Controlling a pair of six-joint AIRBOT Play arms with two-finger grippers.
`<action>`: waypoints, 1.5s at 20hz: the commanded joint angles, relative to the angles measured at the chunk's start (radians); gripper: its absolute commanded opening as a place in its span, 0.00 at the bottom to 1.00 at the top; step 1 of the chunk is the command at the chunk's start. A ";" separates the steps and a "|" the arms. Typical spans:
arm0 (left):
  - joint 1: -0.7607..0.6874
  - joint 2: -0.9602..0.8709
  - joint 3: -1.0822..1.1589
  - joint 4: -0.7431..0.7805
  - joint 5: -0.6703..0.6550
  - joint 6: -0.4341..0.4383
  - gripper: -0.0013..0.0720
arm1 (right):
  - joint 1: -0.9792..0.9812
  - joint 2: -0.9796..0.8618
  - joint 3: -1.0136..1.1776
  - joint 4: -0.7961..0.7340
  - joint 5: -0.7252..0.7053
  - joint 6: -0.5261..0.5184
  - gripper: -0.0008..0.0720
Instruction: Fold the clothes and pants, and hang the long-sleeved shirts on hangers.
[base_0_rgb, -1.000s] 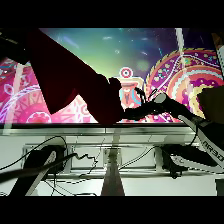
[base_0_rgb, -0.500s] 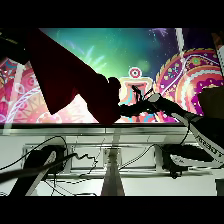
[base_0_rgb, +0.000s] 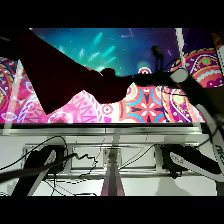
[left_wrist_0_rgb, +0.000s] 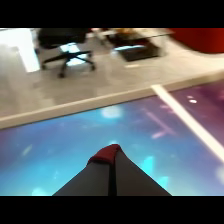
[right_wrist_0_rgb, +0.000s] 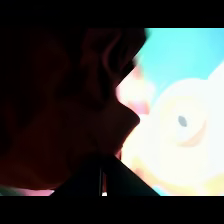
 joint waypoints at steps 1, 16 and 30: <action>0.095 0.000 0.000 0.038 0.007 -0.048 0.04 | -0.194 0.194 0.074 -0.175 -0.005 0.060 0.03; 0.198 0.228 0.000 0.041 -0.005 -0.220 0.04 | -0.394 0.781 0.308 -0.271 -0.013 0.058 0.03; 0.144 -0.296 -0.171 0.126 0.024 -0.185 0.04 | -0.393 0.096 0.317 -0.194 0.176 0.110 0.03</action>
